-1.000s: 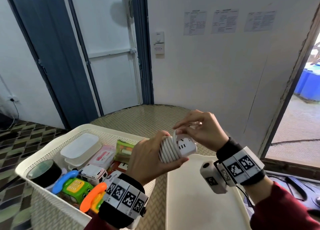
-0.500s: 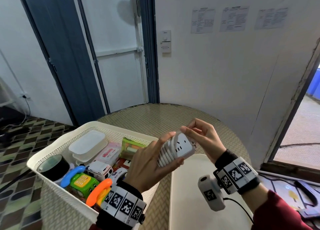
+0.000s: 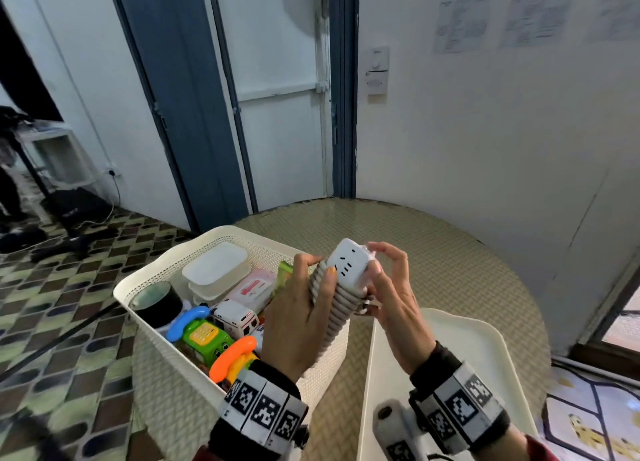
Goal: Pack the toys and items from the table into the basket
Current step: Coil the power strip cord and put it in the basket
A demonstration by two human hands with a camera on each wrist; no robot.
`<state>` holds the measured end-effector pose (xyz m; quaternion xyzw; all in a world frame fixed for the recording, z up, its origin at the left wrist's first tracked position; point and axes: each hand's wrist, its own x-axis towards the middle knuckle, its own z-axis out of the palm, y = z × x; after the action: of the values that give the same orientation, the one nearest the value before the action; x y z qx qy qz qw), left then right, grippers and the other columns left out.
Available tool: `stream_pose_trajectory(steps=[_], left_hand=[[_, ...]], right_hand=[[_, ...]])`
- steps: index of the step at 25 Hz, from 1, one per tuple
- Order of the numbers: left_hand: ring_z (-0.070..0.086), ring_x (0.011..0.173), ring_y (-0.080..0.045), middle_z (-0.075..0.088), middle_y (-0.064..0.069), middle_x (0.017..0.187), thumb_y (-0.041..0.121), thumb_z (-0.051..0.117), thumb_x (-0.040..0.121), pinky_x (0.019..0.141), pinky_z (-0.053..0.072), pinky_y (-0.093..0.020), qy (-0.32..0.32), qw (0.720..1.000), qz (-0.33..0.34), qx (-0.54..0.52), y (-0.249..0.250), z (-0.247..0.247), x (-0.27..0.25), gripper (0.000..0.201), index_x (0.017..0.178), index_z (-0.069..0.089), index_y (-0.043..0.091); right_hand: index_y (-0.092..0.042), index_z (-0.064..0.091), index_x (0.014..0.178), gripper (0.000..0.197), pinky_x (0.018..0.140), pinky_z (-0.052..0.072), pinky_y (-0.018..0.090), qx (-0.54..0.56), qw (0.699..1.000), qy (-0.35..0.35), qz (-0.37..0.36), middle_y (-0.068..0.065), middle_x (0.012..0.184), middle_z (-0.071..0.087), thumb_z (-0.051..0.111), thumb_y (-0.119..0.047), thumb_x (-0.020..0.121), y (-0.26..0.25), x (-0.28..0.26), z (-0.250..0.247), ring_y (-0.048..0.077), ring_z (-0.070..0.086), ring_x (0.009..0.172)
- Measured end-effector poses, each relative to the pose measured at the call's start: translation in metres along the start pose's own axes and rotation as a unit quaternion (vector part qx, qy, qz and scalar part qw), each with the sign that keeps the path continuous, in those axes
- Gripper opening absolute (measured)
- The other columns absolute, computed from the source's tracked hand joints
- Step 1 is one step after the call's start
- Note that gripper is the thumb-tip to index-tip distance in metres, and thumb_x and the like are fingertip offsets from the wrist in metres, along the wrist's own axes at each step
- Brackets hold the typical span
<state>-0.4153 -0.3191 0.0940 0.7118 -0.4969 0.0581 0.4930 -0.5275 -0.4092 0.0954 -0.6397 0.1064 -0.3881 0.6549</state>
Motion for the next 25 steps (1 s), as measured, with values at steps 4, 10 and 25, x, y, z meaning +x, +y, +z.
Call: stream_pose_trajectory(steps=[4,10,25], left_hand=[[0.060,0.076,-0.025,0.049,0.001,0.105,0.027,0.063,0.090,0.059,0.052,-0.024,0.021,0.993,-0.101,-0.056,-0.001,-0.006,-0.008,0.038,0.119,0.041,0.014],[0.065,0.091,-0.022,0.063,-0.013,0.100,0.049,0.038,0.097,0.079,0.056,-0.036,0.014,0.899,-0.287,-0.331,-0.002,-0.019,-0.023,0.044,0.111,0.040,0.008],[0.062,0.098,-0.019,0.067,-0.004,0.099,0.031,0.057,0.092,0.071,0.047,-0.027,0.161,0.924,-0.302,-0.170,-0.074,-0.090,-0.017,0.018,0.104,0.056,0.018]], right_hand=[[-0.033,0.040,0.123,0.038,0.077,0.055,0.034,-0.001,0.998,-0.046,-0.033,0.007,0.110,0.065,0.056,-0.034,0.089,0.002,-0.004,0.018,0.018,0.064,0.092],[-0.027,0.050,0.114,0.048,0.071,0.056,0.029,-0.126,0.985,-0.095,-0.075,-0.015,0.104,0.060,0.078,-0.028,0.075,0.014,-0.019,0.035,0.008,0.063,0.086],[-0.025,0.055,0.108,0.054,0.069,0.056,0.024,-0.131,0.979,-0.157,0.013,-0.001,0.105,0.066,0.083,-0.014,0.063,-0.010,0.086,0.036,0.006,0.067,0.091]])
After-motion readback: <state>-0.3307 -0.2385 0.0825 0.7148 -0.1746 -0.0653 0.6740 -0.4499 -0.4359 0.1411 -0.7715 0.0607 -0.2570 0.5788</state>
